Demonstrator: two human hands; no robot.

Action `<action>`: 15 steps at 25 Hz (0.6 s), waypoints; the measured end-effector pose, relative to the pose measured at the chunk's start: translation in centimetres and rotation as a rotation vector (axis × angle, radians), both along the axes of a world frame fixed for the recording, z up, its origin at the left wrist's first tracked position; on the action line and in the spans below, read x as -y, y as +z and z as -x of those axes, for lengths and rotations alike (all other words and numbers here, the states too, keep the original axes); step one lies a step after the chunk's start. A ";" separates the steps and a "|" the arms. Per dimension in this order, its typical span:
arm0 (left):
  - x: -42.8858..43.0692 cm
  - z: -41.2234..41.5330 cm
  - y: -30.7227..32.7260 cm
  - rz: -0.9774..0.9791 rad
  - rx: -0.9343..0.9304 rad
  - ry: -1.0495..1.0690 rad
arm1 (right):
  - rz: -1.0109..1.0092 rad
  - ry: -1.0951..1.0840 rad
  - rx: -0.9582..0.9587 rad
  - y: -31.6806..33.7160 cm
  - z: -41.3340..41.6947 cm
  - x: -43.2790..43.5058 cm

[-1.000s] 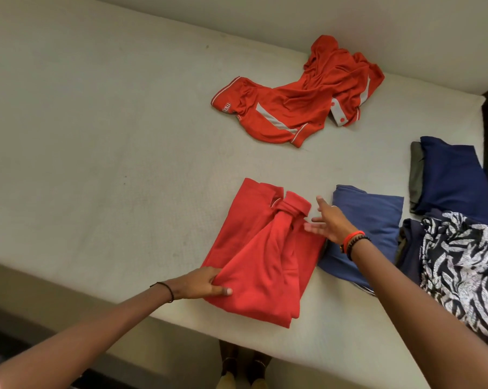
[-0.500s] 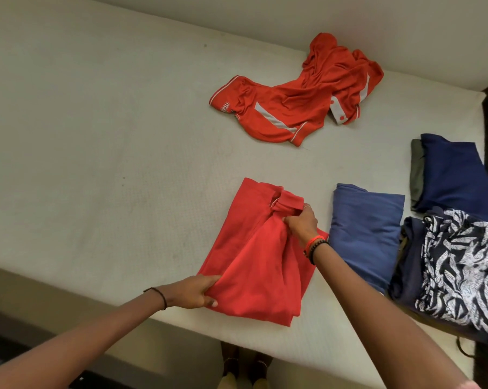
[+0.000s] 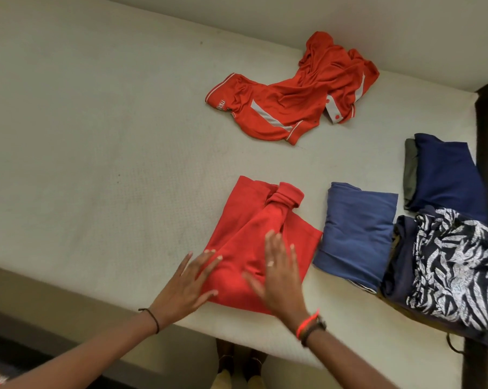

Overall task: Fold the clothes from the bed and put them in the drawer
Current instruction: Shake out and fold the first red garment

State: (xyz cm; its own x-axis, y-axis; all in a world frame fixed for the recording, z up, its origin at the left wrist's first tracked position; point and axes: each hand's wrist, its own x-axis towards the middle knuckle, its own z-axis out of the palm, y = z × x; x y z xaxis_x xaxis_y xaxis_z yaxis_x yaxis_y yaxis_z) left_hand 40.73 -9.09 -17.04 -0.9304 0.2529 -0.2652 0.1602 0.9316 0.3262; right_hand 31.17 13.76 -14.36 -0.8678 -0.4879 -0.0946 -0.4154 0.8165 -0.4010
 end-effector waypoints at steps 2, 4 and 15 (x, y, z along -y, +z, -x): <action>-0.4 -0.2 -0.1 0.073 -0.053 -0.224 | -0.174 0.251 0.021 -1.9 -5.3 -1.2; -0.1 0.0 -1.2 0.106 -0.031 -0.292 | -0.295 0.252 0.026 -3.7 -7.3 -2.7; -0.1 2.1 1.2 0.060 0.388 -0.321 | -0.303 0.099 0.557 -1.8 -5.6 -6.5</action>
